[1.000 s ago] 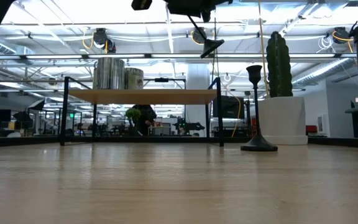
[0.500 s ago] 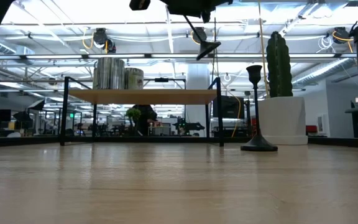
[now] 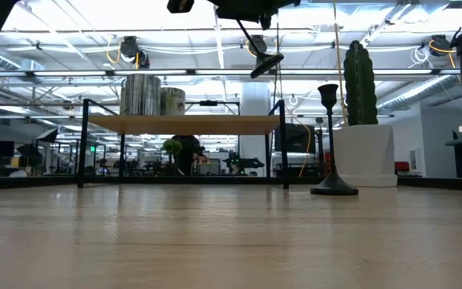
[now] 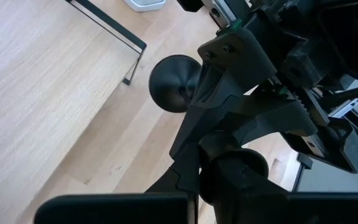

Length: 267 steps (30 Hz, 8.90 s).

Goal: Pick & Place candle stick holders
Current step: Put the bottom left black candle holder on the shelf, then put the top black candle holder on the shelf

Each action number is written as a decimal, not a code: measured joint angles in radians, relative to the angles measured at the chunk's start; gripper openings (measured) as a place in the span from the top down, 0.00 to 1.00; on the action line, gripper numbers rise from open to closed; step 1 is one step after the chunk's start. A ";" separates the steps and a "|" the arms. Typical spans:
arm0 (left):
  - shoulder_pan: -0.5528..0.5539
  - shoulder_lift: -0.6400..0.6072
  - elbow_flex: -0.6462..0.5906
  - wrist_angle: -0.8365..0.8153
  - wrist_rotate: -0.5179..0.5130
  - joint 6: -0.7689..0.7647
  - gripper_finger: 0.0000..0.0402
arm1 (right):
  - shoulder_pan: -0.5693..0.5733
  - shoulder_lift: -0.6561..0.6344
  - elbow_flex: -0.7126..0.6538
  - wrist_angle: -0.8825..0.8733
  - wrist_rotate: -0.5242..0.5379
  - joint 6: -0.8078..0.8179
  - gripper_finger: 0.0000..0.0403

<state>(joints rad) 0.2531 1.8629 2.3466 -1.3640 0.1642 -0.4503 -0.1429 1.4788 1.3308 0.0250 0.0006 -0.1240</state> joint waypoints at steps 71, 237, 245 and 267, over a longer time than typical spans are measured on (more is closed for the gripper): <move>-0.089 -0.196 -0.001 -0.027 -0.438 0.195 0.46 | -0.338 0.151 0.001 0.466 -0.057 0.237 0.95; -0.223 -1.176 -1.468 0.825 -0.454 0.080 0.46 | -0.447 0.275 -0.085 0.570 0.051 0.218 0.41; -0.223 -1.176 -1.468 0.822 -0.454 0.080 0.46 | -0.442 0.255 -0.085 0.564 0.051 0.191 0.36; -0.223 -1.176 -1.468 0.822 -0.454 0.080 0.46 | -0.437 0.228 -0.085 0.626 0.051 0.161 0.32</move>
<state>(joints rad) 0.0303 0.6872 0.8787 -0.5423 -0.2893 -0.3708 -0.5797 1.7065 1.2453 0.6512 0.0513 0.0371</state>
